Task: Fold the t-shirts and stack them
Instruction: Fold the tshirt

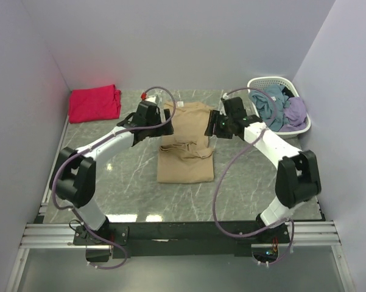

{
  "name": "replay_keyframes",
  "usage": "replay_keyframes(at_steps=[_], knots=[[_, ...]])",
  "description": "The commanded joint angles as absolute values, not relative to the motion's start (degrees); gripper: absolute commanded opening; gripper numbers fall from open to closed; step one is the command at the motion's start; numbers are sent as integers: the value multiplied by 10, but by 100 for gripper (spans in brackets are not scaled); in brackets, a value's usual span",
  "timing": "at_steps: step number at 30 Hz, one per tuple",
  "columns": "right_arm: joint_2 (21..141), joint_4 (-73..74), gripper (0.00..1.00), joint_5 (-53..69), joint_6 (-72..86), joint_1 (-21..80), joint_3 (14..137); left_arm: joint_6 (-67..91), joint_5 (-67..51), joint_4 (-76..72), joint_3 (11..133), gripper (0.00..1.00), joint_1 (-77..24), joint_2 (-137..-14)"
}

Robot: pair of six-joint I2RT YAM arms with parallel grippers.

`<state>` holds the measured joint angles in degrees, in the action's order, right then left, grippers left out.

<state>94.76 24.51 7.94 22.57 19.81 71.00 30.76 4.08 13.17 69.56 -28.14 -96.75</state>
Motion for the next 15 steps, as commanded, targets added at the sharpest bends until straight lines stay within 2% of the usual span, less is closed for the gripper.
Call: replay_keyframes(at_steps=[1, 3, 9, 15], knots=[[891, 252, 65, 158, 235, 201, 683, 294, -55, 134, 700, 98, -282, -907], [882, 255, 63, 156, 236, 211, 662, 295, -117, 147, 694, 95, -285, -914], [870, 237, 61, 165, 253, 240, 611, 316, -149, 113, 623, 93, -293, -918], [896, 228, 60, 168, 259, 254, 604, 325, -164, 91, 617, 93, -294, -949]])
